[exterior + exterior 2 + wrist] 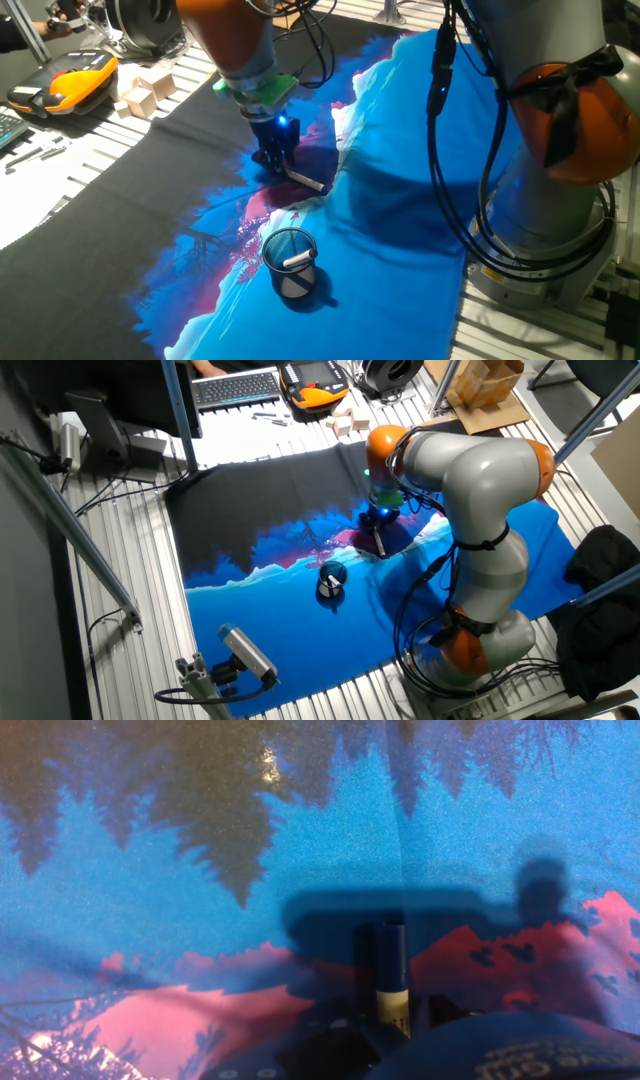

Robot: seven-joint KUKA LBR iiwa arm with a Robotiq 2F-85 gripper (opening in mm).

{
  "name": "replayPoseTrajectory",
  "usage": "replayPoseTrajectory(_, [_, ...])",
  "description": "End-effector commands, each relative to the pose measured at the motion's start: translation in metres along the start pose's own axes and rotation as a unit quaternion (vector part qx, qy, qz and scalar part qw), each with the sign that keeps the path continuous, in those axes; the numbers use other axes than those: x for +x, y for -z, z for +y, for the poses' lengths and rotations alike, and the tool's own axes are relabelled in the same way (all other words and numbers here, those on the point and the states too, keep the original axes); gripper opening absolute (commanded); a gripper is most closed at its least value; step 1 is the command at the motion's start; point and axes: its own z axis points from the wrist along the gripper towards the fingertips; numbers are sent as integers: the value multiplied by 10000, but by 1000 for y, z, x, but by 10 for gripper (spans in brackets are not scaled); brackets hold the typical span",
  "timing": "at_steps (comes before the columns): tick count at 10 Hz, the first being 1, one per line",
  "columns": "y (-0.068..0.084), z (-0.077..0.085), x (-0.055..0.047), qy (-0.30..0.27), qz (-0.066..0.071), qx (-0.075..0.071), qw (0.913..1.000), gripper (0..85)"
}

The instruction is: Put the pen into the pen holder

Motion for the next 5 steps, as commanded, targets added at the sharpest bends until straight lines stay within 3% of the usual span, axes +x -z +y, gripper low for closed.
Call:
replayPoseTrajectory(1, [0, 0, 0, -1, -7, -4, 10000, 340])
replayPoseTrajectory(2, [0, 0, 0, 7, 4, -26, 10000, 340])
replayPoseTrajectory(3, [0, 0, 0, 14, 1, -2, 10000, 170])
replayPoseTrajectory(5, [-1, 0, 0, -3, -26, -27, 10000, 170])
